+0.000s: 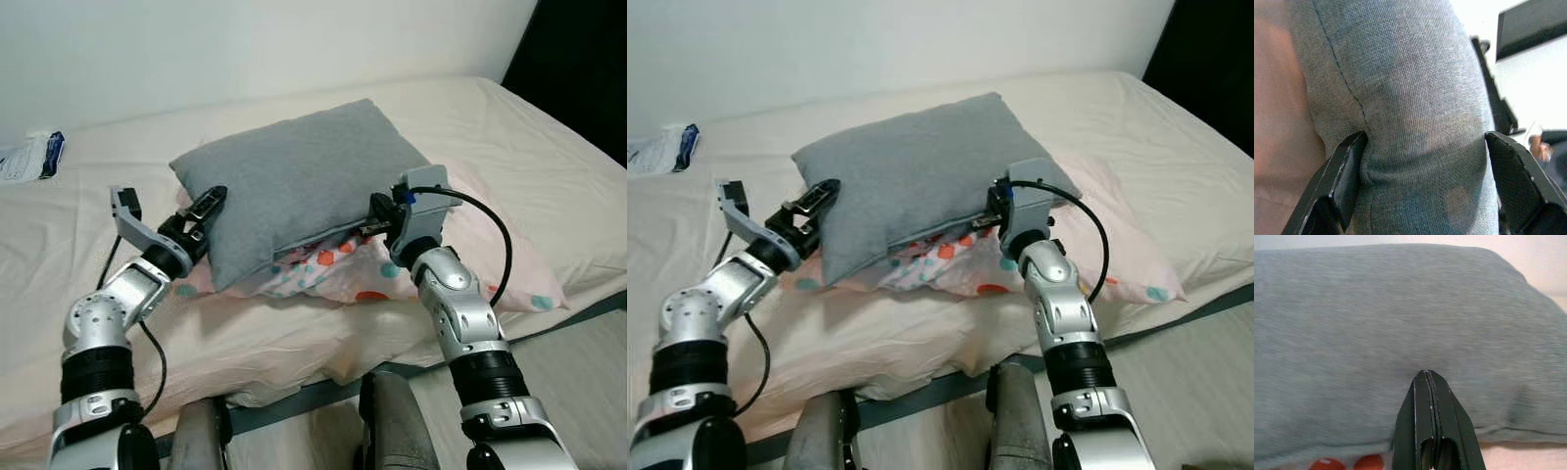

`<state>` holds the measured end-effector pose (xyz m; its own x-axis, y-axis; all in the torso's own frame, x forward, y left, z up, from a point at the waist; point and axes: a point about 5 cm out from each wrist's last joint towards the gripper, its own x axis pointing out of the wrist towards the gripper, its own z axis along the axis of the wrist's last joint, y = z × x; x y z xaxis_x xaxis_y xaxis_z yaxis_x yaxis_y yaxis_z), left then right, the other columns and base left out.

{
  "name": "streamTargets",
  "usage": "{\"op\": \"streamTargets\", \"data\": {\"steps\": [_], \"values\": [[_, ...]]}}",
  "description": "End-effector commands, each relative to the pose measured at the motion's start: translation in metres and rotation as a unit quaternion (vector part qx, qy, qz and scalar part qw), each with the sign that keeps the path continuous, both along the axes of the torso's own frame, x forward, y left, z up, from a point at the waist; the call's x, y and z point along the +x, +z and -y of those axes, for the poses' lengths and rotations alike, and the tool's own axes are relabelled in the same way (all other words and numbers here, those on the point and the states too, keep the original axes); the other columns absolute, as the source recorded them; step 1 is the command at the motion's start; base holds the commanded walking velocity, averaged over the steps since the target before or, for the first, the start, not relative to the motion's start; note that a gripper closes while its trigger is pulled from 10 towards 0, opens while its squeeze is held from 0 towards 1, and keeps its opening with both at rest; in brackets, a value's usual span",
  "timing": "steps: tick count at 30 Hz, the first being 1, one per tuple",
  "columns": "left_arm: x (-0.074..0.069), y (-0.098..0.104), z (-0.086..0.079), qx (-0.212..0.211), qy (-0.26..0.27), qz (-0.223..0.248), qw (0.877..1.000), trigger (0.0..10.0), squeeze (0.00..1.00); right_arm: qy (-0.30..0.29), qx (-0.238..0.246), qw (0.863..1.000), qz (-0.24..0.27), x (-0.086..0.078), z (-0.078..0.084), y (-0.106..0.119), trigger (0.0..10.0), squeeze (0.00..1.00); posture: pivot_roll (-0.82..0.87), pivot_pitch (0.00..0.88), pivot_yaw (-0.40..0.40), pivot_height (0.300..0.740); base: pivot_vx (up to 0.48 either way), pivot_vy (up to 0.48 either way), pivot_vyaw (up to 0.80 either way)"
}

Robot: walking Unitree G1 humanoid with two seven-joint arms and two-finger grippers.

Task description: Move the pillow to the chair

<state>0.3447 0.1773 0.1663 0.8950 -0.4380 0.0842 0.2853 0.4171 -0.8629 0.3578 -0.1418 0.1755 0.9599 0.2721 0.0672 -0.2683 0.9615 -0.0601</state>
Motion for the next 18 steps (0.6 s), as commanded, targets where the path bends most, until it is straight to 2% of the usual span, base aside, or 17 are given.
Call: {"op": "streamTargets", "data": {"steps": [1,3,5,6,7,10,13,17,18], "values": [[0.003,0.007,0.024,0.058,-0.039,0.022,0.997,10.0,0.0,0.004,0.0,1.0,0.0,0.002,-0.003,0.001,10.0,0.0,-0.01,0.122,-0.019,0.572,0.0,0.0,0.0],[0.003,0.007,0.024,0.058,-0.039,0.022,0.997,10.0,0.0,0.004,0.0,1.0,0.0,0.002,-0.003,0.001,10.0,0.0,-0.01,0.122,-0.019,0.572,0.0,0.0,0.0],[0.001,0.003,0.038,0.157,-0.07,0.029,0.985,10.0,0.0,0.004,0.0,1.0,0.001,0.002,-0.003,0.001,10.0,0.0,-0.01,0.122,-0.019,0.572,0.0,0.0,0.0],[0.001,0.003,0.038,0.157,-0.07,0.029,0.985,10.0,0.0,0.004,0.0,1.0,0.001,0.002,-0.003,0.001,10.0,0.0,-0.01,0.122,-0.019,0.572,0.0,0.0,0.0],[0.0,0.001,0.044,0.196,-0.083,0.031,0.977,10.0,0.0,0.004,0.0,1.0,0.001,0.003,-0.004,0.001,10.0,0.0,-0.01,0.122,-0.019,0.572,0.0,0.0,0.0],[0.0,0.001,0.045,0.202,-0.086,0.031,0.975,10.0,0.0,0.004,0.0,1.0,0.001,0.003,-0.004,0.001,10.0,0.0,-0.01,0.122,-0.019,0.572,0.0,0.0,0.0],[0.001,-0.001,0.051,0.248,-0.097,0.041,0.963,10.0,0.0,0.005,0.001,1.0,0.001,0.003,-0.005,0.001,10.0,0.0,0.0,0.12,-0.018,0.572,0.0,0.0,0.0],[0.003,-0.001,0.053,0.238,-0.094,0.032,0.966,10.0,0.0,0.006,0.001,1.0,0.001,0.003,-0.006,0.001,10.0,0.0,0.0,0.118,-0.017,0.572,0.0,0.0,0.0],[0.004,0.0,0.054,0.218,-0.09,0.025,0.971,7.3,0.0,0.006,0.001,1.0,0.001,0.003,-0.006,0.001,10.0,0.0,0.0,0.117,-0.016,0.572,0.0,0.0,0.0]]}}
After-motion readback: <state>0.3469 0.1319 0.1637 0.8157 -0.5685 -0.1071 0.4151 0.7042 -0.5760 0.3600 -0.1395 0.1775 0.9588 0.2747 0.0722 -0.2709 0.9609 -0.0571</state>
